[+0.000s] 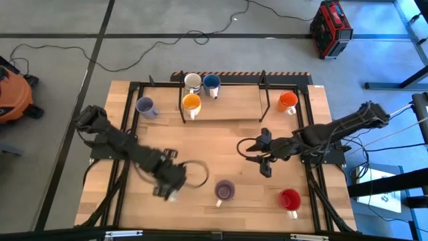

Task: Place coffee mugs
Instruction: Put the blue patterned mug on the shelf

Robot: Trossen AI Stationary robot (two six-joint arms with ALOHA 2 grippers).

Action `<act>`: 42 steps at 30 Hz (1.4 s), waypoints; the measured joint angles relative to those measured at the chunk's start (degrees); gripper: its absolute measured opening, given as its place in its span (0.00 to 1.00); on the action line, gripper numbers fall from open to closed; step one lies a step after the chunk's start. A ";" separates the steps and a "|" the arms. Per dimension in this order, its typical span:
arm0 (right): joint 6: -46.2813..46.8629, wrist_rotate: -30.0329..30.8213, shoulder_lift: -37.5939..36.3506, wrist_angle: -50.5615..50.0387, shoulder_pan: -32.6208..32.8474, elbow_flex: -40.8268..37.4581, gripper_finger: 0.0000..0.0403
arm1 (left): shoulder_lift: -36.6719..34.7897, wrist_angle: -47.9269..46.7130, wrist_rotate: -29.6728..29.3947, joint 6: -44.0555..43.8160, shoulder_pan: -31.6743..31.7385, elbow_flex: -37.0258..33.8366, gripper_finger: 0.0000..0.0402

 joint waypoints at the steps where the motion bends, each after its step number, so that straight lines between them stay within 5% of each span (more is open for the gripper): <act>1: -0.54 0.74 -0.80 -1.42 -0.02 0.00 0.38 | 0.00 0.17 -0.10 1.58 2.35 1.35 0.04; 8: -2.15 3.35 -2.75 -9.48 -0.18 0.00 0.38 | 2.29 -0.15 -2.80 12.20 17.57 8.37 0.04; 17: -2.03 4.28 -2.21 -20.98 -1.23 0.00 0.38 | 16.95 0.19 -3.48 22.39 29.07 22.10 0.04; 28: -0.45 4.24 -2.21 -28.16 -1.16 0.00 0.38 | 31.41 1.55 -0.48 26.51 32.01 33.57 0.04; 42: -0.45 4.24 -2.21 -27.98 -1.16 -0.01 0.38 | 34.07 5.51 0.04 25.78 30.94 33.80 0.06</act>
